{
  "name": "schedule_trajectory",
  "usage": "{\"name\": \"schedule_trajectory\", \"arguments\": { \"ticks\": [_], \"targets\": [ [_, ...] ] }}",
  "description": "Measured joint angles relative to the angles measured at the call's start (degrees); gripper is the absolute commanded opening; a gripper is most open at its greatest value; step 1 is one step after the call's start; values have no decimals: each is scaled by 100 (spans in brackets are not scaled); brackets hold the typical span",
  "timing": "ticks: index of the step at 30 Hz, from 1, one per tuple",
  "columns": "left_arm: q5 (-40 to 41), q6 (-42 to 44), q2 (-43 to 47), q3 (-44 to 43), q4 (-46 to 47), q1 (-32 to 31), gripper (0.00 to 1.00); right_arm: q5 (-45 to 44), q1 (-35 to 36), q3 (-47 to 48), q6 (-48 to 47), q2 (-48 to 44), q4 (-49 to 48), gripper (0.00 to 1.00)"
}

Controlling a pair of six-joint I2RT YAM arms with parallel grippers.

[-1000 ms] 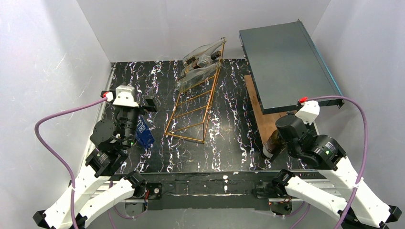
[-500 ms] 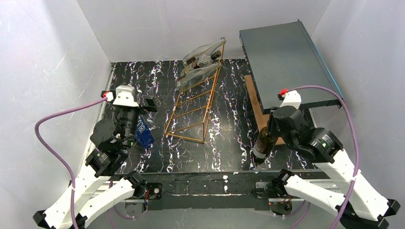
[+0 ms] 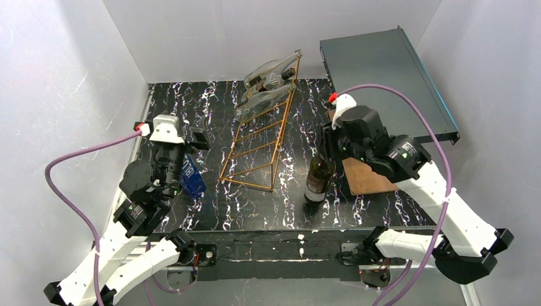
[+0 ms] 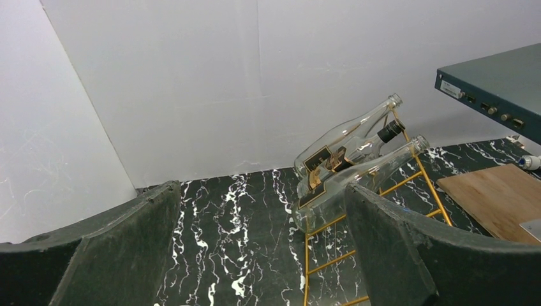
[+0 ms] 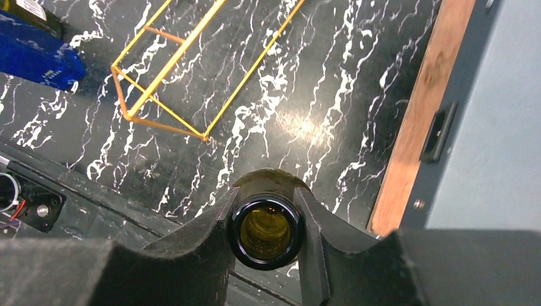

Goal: Put the wine bottle on the wine rack

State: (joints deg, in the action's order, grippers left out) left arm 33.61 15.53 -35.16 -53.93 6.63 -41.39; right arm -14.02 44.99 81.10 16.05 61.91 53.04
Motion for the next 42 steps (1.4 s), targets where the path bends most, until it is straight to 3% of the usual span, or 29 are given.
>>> {"name": "schedule_trajectory", "arguments": {
  "ticks": [12, 24, 32, 42],
  "targets": [
    [-103, -59, -192, 7, -63, -59, 99, -669, 2, 1604, -538, 627, 68, 1],
    [-107, -59, -192, 13, -66, -72, 99, -1121, 0, 3388, -855, 2446, -61, 1],
    [-111, -57, -188, 13, -63, -74, 99, -1161, 2, 4531, -892, 3021, -153, 1],
    [-146, -57, -186, 15, -66, -74, 99, -1172, 0, 4658, -852, 3029, -1392, 1]
  ]
}}
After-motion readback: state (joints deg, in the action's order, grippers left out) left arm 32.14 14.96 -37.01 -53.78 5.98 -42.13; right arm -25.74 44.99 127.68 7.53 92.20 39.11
